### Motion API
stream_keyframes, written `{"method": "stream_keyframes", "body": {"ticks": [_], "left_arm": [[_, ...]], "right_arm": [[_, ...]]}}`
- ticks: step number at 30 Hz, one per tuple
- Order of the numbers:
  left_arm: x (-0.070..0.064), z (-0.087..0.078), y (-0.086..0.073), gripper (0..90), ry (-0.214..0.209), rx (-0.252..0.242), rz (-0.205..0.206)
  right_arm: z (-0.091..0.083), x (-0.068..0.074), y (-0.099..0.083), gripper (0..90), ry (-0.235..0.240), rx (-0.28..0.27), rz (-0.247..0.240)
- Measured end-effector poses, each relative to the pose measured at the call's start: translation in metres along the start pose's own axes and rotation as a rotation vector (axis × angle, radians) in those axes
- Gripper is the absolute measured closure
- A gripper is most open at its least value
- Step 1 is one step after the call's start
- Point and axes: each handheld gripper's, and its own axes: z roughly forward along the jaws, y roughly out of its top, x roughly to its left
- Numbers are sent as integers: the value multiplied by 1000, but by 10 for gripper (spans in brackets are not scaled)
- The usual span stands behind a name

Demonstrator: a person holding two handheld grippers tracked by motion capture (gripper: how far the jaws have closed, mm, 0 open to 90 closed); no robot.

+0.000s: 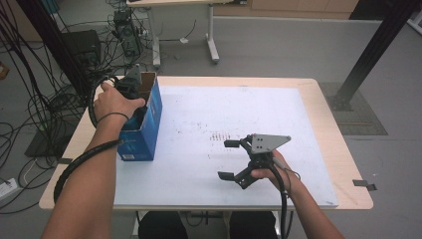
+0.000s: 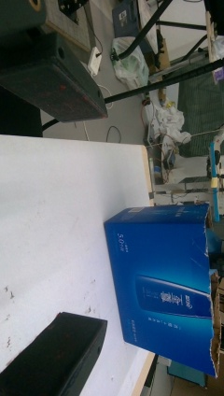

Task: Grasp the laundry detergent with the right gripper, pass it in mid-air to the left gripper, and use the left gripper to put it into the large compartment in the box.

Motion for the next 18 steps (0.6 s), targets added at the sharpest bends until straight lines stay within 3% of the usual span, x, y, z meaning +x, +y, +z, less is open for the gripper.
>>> {"method": "stream_keyframes", "body": {"ticks": [18], "left_arm": [[0, 0, -2, 379, 1, -4, 0]], "right_arm": [[1, 0, 2, 16, 1, 3, -3]]}}
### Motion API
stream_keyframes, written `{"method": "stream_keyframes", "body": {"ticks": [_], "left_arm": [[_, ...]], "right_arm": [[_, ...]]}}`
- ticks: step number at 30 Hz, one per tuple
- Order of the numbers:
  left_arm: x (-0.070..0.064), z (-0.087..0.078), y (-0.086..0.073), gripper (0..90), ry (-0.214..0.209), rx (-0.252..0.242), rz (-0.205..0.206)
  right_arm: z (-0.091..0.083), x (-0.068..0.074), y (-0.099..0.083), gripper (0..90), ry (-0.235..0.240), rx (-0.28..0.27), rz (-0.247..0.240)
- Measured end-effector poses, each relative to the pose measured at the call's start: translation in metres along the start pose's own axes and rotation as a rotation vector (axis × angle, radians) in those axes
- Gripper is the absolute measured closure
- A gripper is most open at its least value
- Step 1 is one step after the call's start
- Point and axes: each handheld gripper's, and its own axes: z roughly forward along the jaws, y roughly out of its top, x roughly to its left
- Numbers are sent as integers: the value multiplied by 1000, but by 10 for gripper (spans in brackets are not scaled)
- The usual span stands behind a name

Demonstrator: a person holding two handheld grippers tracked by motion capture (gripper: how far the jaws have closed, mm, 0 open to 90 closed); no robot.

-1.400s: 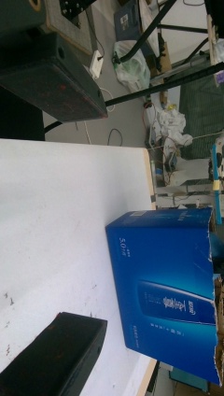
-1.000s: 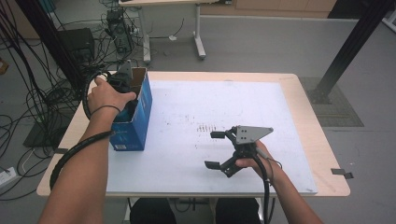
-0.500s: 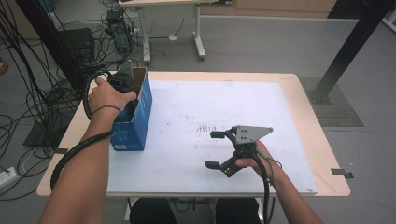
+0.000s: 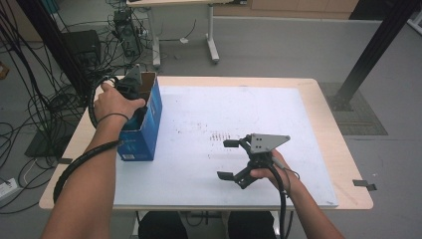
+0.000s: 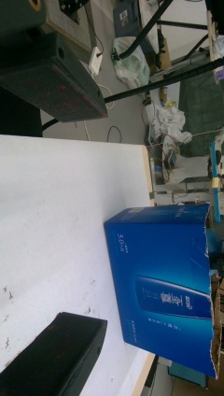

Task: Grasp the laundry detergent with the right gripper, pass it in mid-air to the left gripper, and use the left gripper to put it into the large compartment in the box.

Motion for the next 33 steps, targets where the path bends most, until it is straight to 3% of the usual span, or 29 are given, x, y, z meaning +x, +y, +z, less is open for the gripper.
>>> {"method": "stream_keyframes", "body": {"ticks": [33], "left_arm": [[2, 0, -1, 376, -3, 0, -12]], "right_arm": [[0, 2, -1, 16, -3, 2, 1]]}}
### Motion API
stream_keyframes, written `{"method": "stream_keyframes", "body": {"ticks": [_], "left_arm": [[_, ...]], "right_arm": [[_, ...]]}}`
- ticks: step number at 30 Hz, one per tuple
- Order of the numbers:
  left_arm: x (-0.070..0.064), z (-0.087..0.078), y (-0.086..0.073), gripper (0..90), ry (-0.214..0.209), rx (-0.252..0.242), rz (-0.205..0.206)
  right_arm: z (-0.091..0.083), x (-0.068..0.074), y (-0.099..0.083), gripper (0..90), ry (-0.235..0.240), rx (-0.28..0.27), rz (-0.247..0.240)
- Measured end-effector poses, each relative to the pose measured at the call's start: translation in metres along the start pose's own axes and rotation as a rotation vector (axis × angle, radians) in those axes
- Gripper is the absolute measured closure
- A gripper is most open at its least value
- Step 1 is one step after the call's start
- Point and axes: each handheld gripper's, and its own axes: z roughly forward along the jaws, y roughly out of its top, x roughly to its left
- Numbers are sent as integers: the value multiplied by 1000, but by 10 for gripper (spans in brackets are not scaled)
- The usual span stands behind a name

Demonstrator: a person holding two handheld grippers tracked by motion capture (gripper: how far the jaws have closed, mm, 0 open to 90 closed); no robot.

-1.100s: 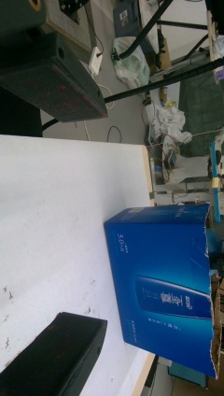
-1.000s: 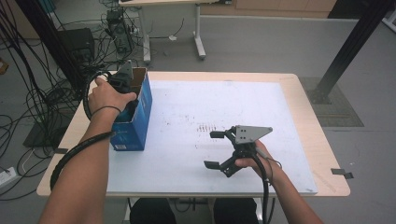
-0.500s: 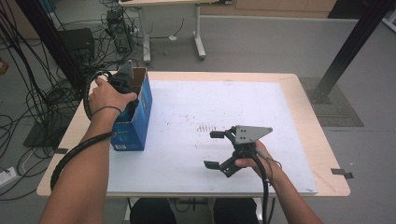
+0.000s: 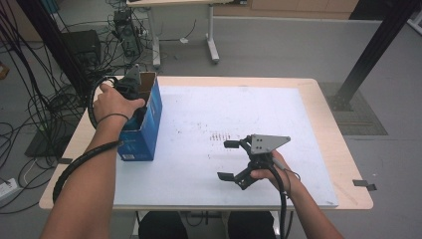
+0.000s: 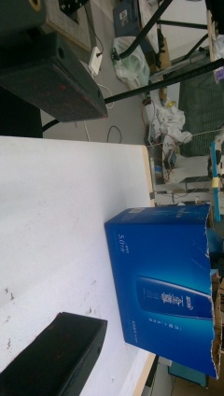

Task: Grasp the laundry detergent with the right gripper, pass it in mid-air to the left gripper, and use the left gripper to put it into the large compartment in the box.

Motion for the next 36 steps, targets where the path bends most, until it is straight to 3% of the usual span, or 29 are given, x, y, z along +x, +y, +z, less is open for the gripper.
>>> {"method": "stream_keyframes", "body": {"ticks": [11, 21, 25, 36], "left_arm": [[3, -2, -2, 297, -13, -6, 2], [3, -7, -2, 288, -15, -5, -7], [1, -14, -3, 258, 2, -9, -8], [6, -40, -8, 233, -19, -24, -5]], "right_arm": [[1, -1, 0, 16, -1, 2, 2], [0, 0, -1, 16, -1, 3, 3], [2, -1, 0, 16, 1, 3, 3], [5, -1, 2, 16, 10, 3, -3]]}}
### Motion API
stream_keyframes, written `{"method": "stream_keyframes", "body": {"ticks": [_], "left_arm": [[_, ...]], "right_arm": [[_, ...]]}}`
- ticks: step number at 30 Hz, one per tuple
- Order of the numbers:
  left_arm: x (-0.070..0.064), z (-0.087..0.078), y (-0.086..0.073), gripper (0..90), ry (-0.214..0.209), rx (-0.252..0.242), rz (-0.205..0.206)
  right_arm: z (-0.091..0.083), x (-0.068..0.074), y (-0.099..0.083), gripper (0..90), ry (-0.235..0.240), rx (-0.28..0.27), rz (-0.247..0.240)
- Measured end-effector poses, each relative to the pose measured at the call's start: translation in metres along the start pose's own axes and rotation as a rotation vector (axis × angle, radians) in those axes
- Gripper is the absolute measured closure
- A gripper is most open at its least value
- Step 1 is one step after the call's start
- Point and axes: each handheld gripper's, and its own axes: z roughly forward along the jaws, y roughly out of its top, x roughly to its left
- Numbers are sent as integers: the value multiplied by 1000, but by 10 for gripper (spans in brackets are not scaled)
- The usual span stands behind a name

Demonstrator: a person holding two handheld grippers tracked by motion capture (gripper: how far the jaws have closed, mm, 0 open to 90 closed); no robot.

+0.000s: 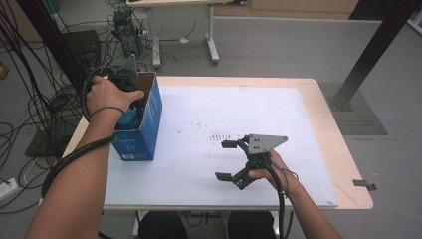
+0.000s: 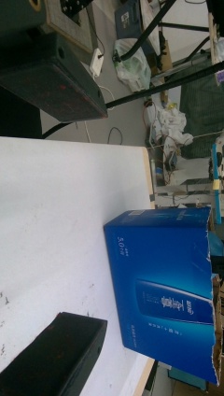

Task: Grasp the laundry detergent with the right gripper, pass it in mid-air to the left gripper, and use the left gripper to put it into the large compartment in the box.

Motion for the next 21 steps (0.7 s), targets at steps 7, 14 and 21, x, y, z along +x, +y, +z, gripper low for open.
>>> {"method": "stream_keyframes", "body": {"ticks": [7, 14, 21], "left_arm": [[2, -24, -2, 181, -5, -12, 17], [-1, -53, -6, 91, -34, -45, 61], [-15, -79, -13, 57, -67, -88, 154]], "right_arm": [[-1, 1, 1, 16, -1, -2, -3], [-1, 0, 2, 16, -3, 5, -2], [-5, -2, 7, 16, -19, 19, 9]]}}
